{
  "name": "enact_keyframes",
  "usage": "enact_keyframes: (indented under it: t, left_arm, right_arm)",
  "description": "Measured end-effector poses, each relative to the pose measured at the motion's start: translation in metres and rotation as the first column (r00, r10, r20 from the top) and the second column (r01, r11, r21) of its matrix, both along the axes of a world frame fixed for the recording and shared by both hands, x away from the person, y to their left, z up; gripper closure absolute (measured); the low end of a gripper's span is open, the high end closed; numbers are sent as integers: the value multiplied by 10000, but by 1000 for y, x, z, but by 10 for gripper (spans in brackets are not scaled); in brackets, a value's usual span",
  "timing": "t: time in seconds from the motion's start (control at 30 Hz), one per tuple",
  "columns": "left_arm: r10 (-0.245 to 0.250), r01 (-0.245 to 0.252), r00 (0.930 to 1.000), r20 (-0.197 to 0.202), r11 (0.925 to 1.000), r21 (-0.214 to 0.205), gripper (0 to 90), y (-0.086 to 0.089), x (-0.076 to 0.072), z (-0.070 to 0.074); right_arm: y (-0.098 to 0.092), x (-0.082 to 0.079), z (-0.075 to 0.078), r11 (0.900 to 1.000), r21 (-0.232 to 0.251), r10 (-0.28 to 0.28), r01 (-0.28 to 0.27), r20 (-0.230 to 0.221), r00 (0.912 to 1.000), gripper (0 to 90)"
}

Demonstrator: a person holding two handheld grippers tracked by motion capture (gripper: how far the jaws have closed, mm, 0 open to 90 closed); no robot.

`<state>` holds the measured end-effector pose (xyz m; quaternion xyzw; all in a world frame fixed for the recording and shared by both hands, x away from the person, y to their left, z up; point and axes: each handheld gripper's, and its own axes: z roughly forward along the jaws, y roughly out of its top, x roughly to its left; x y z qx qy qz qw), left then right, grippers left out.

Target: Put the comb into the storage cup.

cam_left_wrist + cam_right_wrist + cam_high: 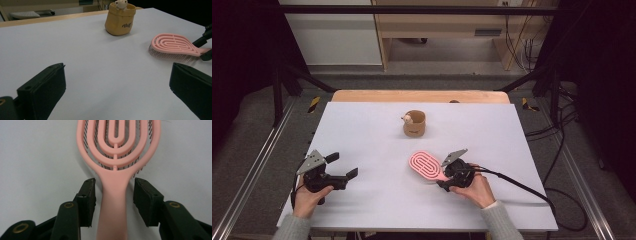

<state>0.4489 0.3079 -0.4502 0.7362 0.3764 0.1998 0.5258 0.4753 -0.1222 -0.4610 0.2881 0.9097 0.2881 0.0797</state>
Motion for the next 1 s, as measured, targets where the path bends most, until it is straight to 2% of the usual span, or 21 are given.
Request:
enact_keyframes:
  t: [0.23,0.43,1.0]
  left_arm:
    - [-12,12,10000,1,10000,33,4,0,0,0]
    - [-22,22,10000,-25,10000,30,5,0,0,-1]
    - [-12,12,10000,-2,10000,13,5,0,0,0]
  right_arm:
    - [1,1,-2,10000,-43,-6,7,107,9999,570]
    - [2,1,-3,10000,-27,6,-6,95,10000,655]
    - [1,1,-3,10000,-67,52,-51,120,9999,688]
